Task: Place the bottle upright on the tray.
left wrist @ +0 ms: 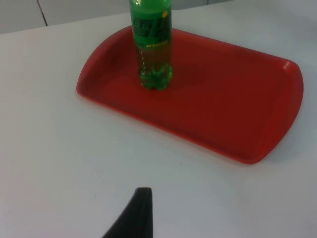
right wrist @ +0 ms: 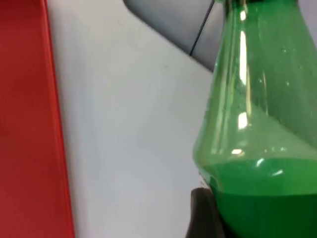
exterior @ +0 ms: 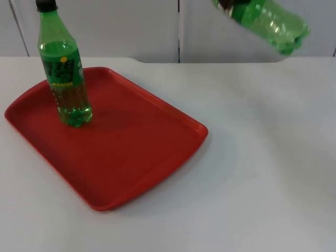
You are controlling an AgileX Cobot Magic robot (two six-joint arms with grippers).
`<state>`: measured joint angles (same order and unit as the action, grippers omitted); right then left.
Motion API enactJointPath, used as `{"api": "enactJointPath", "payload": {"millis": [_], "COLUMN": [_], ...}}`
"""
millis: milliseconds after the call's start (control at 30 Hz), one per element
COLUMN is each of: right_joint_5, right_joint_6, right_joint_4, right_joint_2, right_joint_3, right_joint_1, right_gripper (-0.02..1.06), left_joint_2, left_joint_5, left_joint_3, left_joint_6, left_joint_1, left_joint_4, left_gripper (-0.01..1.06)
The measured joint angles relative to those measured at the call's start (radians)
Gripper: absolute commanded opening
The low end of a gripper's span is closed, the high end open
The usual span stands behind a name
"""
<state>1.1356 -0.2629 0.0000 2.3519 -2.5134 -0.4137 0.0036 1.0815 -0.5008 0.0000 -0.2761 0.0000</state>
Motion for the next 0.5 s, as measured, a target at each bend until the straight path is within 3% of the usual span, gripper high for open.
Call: {"api": "enactJointPath", "payload": {"millis": [333, 500], "right_joint_5": [-0.029, -0.094], "right_joint_6": [0.002, 0.002], "right_joint_4": [0.055, 0.111], "right_joint_2": [-0.324, -0.491], "right_joint_3": [0.199, 0.344], "right_joint_1": [-0.011, -0.011], "right_gripper": [0.00, 0.00], "left_joint_2": [0.000, 0.000], "left_joint_5": [0.000, 0.000], "left_joint_3": [0.000, 0.000], "left_joint_6": [0.000, 0.000], "left_joint_1": [0.000, 0.000], "left_joint_4": [0.000, 0.000], "left_gripper": [1.05, 1.05]}}
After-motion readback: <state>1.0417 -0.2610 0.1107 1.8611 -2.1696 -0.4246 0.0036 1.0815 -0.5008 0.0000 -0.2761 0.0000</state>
